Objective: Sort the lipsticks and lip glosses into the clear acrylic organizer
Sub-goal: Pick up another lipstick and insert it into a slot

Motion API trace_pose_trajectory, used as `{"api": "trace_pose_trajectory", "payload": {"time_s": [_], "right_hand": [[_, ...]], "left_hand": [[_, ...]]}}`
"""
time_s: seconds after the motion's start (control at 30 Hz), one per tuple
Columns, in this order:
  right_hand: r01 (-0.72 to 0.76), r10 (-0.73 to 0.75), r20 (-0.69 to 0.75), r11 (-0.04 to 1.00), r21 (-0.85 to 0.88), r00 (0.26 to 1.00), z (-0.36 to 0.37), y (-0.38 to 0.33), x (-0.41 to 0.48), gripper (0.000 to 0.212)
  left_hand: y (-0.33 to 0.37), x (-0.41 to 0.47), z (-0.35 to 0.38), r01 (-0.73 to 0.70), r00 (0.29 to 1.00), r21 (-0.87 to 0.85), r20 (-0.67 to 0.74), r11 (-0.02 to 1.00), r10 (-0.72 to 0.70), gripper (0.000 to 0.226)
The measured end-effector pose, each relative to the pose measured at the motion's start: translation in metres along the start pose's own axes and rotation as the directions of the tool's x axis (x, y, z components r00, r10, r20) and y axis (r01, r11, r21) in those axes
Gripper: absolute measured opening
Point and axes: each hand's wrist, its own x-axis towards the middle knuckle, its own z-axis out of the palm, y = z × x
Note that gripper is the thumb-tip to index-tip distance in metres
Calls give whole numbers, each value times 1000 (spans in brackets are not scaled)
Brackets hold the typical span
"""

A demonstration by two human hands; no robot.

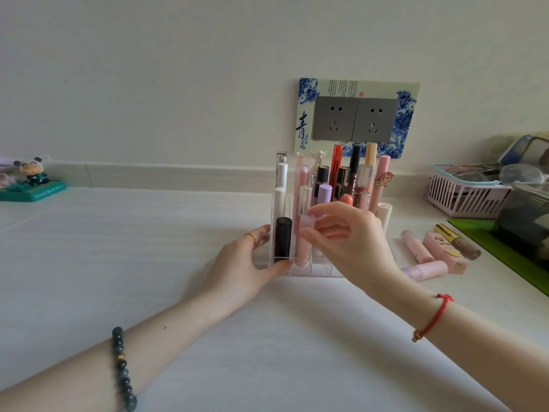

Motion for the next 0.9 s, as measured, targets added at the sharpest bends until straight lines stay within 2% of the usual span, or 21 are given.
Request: {"api": "trace_pose_trajectory", "payload": {"time_s": [0.33, 0.9], "right_hand": [[-38, 37, -16, 999, -17, 999, 3, 1, -4, 21], [-34, 34, -6, 998, -59, 999, 5, 4, -5, 27]], "left_hand": [[4, -2, -2, 4, 1000, 4, 4, 1000, -4, 74], [5, -1, -2, -22, 1000, 4, 5, 1000, 22, 73]]}}
